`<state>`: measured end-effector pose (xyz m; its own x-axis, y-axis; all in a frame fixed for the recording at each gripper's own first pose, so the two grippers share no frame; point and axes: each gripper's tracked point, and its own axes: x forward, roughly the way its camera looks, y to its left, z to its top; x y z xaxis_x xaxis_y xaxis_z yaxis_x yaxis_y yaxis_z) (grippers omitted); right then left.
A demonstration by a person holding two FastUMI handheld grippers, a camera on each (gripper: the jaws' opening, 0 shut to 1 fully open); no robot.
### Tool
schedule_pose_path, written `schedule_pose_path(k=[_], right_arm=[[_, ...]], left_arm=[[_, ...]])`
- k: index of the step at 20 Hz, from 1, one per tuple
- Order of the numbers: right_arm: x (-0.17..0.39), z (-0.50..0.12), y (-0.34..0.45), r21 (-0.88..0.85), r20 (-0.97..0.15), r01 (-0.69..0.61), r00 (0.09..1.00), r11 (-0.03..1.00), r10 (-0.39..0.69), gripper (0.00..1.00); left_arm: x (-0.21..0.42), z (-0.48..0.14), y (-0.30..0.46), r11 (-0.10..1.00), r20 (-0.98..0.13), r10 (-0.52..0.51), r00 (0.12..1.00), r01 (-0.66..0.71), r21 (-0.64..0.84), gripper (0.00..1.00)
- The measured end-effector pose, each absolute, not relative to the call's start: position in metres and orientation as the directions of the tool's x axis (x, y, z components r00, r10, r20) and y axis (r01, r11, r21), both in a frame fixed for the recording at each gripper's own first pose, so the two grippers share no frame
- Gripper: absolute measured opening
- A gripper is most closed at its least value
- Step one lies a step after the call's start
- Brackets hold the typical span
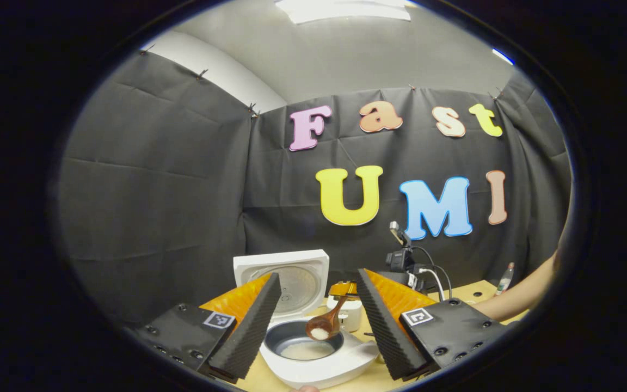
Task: Close the left gripper, press the button to open the rice cooker; take a wooden spoon from the chopstick holder with the right hand, scoop a spoonful of rice and pour it into the rice cooker, then put the wooden spoon back into the chopstick holder.
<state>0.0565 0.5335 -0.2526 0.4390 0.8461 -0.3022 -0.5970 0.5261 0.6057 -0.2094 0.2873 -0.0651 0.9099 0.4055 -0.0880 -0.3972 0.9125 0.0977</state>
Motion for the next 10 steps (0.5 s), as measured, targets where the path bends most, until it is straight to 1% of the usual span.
schedule_pose_path(k=[5,10], right_arm=[[0.051,-0.276,0.550,0.512,-0.357,-0.651,0.432,0.560,0.828,0.09],[0.038,-0.288,0.566,0.413,-0.386,-0.722,0.414,0.556,0.824,0.09]], left_arm=[[-0.211,-0.070,0.292,0.908,-0.093,0.417,0.904,-0.408,0.096,0.96],[-0.213,-0.073,0.298,0.902,-0.096,0.429,0.898,-0.419,0.106,0.95]])
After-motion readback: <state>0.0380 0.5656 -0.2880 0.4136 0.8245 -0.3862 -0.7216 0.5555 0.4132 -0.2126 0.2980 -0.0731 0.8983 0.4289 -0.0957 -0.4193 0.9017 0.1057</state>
